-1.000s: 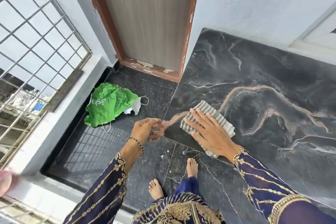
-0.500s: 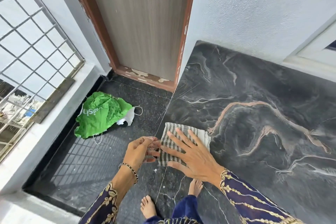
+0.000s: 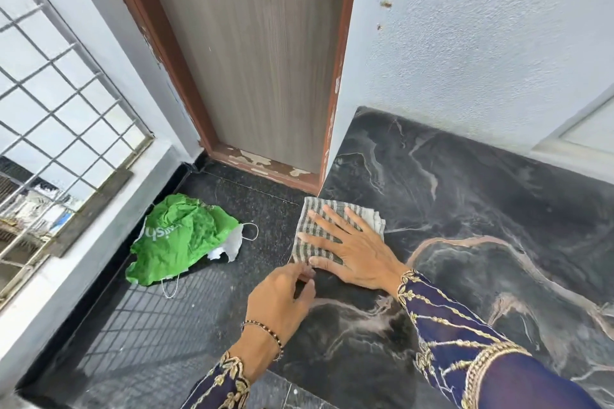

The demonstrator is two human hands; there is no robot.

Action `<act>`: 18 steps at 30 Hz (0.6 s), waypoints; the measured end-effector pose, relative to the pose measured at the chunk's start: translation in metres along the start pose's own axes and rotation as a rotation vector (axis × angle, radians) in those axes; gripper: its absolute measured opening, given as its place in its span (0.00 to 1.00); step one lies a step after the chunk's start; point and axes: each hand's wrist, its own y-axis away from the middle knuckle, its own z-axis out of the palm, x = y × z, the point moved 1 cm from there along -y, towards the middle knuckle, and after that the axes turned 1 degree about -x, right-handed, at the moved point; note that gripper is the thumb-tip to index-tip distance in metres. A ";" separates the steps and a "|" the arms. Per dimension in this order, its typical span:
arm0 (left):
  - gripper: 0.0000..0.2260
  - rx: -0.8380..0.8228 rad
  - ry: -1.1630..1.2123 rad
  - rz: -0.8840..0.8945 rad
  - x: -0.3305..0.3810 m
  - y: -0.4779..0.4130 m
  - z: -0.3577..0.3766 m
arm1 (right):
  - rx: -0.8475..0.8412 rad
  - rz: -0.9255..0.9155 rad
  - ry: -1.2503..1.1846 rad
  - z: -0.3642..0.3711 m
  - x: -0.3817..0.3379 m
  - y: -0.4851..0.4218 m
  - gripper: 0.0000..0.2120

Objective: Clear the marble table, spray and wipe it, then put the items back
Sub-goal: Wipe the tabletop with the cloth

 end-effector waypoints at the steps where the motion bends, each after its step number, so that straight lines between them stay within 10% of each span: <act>1: 0.09 -0.022 -0.042 0.045 0.007 -0.012 0.002 | 0.006 0.005 0.002 -0.003 0.012 -0.008 0.25; 14: 0.56 -0.336 -0.657 0.102 0.092 -0.164 0.029 | 0.000 0.166 -0.003 -0.028 0.149 -0.087 0.29; 18: 0.54 -0.376 -0.735 0.053 0.100 -0.181 0.047 | -0.033 0.199 -0.020 -0.038 0.186 -0.109 0.29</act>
